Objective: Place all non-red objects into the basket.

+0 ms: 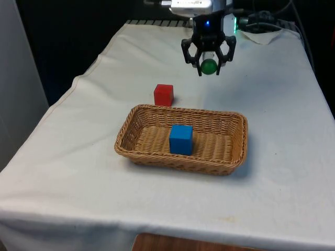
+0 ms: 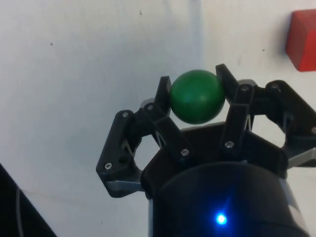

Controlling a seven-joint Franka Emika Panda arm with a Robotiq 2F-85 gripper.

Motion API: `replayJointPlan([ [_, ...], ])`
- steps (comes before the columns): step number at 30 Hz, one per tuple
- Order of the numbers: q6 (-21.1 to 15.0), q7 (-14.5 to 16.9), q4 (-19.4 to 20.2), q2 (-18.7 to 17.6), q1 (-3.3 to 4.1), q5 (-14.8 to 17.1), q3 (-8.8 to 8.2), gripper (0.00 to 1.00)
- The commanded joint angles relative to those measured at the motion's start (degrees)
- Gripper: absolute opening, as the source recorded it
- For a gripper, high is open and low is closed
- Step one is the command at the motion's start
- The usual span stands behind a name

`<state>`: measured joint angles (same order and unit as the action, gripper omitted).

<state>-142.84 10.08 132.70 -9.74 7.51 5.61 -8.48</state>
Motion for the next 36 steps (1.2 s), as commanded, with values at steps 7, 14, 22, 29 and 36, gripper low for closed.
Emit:
replayJointPlan([
  [7, 2.81, 1.38, 0.97, 3.9, -0.29, 0.63, -0.86, 0.0],
  [14, 5.21, 2.29, 0.57, 6.13, -0.23, 0.97, -1.78, 0.0],
  [22, 7.56, 4.07, -2.92, 5.27, -0.23, 2.69, -2.75, 0.0],
  [29, 9.51, 5.84, -7.16, 3.04, -0.34, 4.81, -3.38, 0.0],
  [36, 10.94, 7.33, -11.63, -0.23, -0.4, 6.82, -3.84, 0.0],
])
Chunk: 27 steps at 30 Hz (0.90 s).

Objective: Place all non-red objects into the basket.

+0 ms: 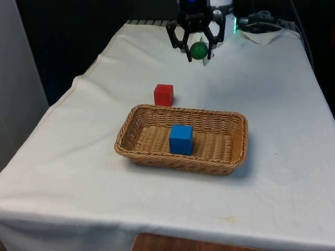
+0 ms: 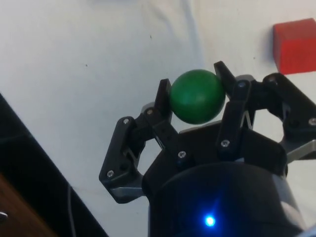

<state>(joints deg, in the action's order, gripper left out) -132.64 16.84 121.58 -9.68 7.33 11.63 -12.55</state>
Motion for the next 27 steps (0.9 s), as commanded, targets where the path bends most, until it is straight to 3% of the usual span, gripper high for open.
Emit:
replayJointPlan([
  [1, 0.97, 0.74, -1.2, -0.86, -0.23, 1.09, 0.17, 0.0],
  [8, 2.64, 1.89, -6.7, -4.98, -0.52, 3.21, 0.06, 0.0],
  [9, 1.95, 1.43, -6.36, -4.81, -0.23, 2.52, -0.23, 0.0],
  [10, 2.81, 2.06, -7.39, -5.56, -0.57, 3.5, 0.06, 0.0],
  [16, 4.18, 3.09, -12.61, -9.63, -0.97, 5.56, 0.0, 0.0],
  [17, 3.38, 2.58, -11.75, -9.05, -0.57, 4.81, -0.29, 0.0],
  [20, 4.81, 3.78, -15.3, -11.86, -1.32, 6.82, -0.06, 0.0],
  [23, 5.1, 4.81, -16.84, -13.35, -1.6, 8.02, -0.34, 0.0],
  [24, 5.16, 5.21, -17.25, -13.75, -1.66, 8.42, -0.52, 0.0],
  [25, 4.58, 4.53, -16.84, -13.46, -1.09, 7.68, -0.86, 0.0],
  [26, 5.21, 5.67, -17.59, -14.21, -1.78, 8.88, -0.63, 0.0],
  [27, 5.16, 6.25, -17.93, -14.67, -1.89, 9.4, -0.86, 0.0],
])
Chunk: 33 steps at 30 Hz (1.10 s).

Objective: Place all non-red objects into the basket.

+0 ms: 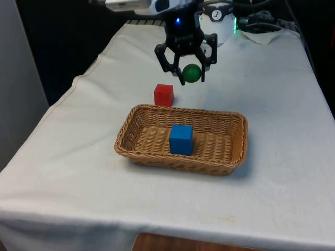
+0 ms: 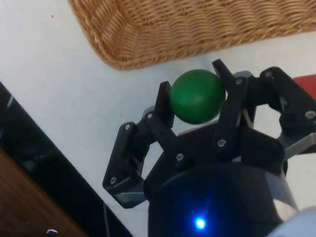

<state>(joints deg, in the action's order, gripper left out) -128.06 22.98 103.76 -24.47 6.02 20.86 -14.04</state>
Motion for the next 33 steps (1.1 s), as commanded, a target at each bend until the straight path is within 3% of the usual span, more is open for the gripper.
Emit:
replayJointPlan([
  [1, 0.57, 1.09, -0.69, -0.74, -0.63, 1.09, 0.17, 0.0],
  [6, 0.57, 3.61, -1.95, -2.69, -0.92, 3.44, -0.97, 0.0],
  [7, 0.0, 3.61, -1.78, -2.86, -0.34, 3.38, -1.6, 0.0],
  [8, 0.63, 4.53, -2.52, -3.5, -1.09, 4.24, -1.38, 0.0],
  [15, 0.57, 7.28, -4.81, -6.59, -1.43, 6.82, -2.75, 0.0],
  [16, 0.06, 7.05, -4.41, -6.36, -0.92, 6.59, -3.15, 0.0],
  [17, 0.57, 7.79, -5.56, -7.51, -1.49, 7.33, -3.09, 0.0],
  [25, -0.23, 8.19, -8.19, -11.0, -1.55, 7.73, -3.84, 0.0],
  [33, -1.09, 7.45, -10.94, -14.04, -0.97, 6.82, -4.93, 0.0],
])
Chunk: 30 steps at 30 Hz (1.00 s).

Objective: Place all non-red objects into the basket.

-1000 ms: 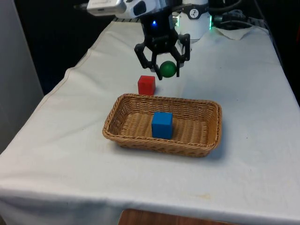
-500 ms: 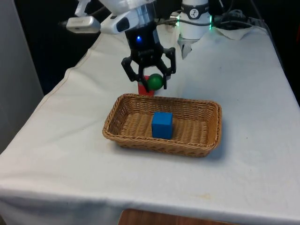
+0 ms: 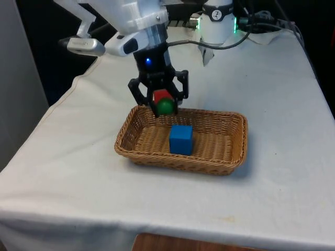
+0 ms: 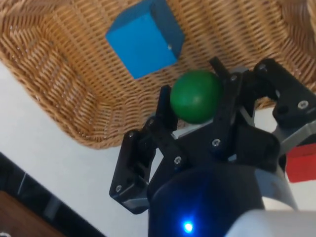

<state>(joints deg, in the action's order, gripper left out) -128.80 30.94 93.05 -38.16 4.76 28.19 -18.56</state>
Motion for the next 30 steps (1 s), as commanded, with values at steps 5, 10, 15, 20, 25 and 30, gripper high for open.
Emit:
replayJointPlan([
  [5, -0.97, -1.09, -1.72, -1.89, 0.46, -1.72, -0.86, 0.0],
  [10, -1.2, -1.49, -2.64, -2.75, 0.63, -2.64, -1.26, 0.0],
  [15, -1.6, -2.41, -3.95, -3.9, 0.69, -4.53, -1.72, 0.0],
  [20, -2.12, -3.21, -4.7, -4.76, 0.86, -5.96, -1.89, 0.0],
  [25, -2.18, -3.15, -5.04, -5.21, 0.63, -5.9, -1.6, 0.0],
  [30, -2.29, -3.09, -4.98, -5.33, 0.69, -5.73, -1.38, 0.0],
])
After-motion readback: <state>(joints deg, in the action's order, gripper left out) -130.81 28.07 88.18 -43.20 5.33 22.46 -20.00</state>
